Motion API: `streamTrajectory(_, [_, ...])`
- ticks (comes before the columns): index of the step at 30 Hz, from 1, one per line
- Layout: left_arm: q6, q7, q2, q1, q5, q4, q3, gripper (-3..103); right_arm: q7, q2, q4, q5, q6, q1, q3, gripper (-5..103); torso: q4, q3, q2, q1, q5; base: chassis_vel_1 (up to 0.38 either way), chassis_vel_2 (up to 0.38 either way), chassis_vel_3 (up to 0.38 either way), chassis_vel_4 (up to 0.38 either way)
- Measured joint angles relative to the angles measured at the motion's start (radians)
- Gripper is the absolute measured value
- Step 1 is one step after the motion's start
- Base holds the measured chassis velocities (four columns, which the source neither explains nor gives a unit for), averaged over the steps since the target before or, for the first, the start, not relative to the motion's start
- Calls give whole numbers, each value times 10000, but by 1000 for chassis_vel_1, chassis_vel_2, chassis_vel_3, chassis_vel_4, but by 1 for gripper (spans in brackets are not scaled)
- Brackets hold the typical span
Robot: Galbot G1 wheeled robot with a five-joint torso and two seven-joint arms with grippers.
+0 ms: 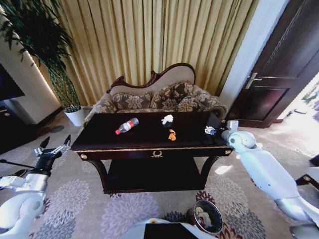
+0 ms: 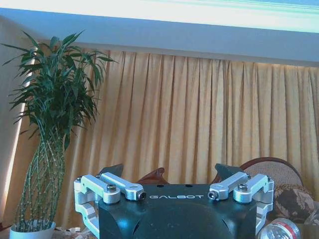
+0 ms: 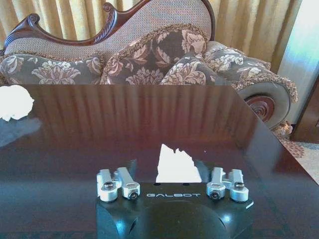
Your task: Move to the front of the table and place the trash on the table into the trash bin.
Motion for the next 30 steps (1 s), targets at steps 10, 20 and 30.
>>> streamTrajectory(10, [-28,-7,76,34,-165,-24,-157,100,-20,-56,127,-168,42,-154,80,28,0,0,0,0,0,0,0,0,0])
streamTrajectory(20, [-36,-7,60,90,-208,-83,-208,100,-7,-100,299,-164,89,-359,228,1,0,0,0,0,0,0,0,0,0])
streamTrajectory(30, [-73,13,75,148,-259,-84,-299,100,42,-123,510,-156,116,-492,316,0,-1,0,0,0,0,0,0,0,0])
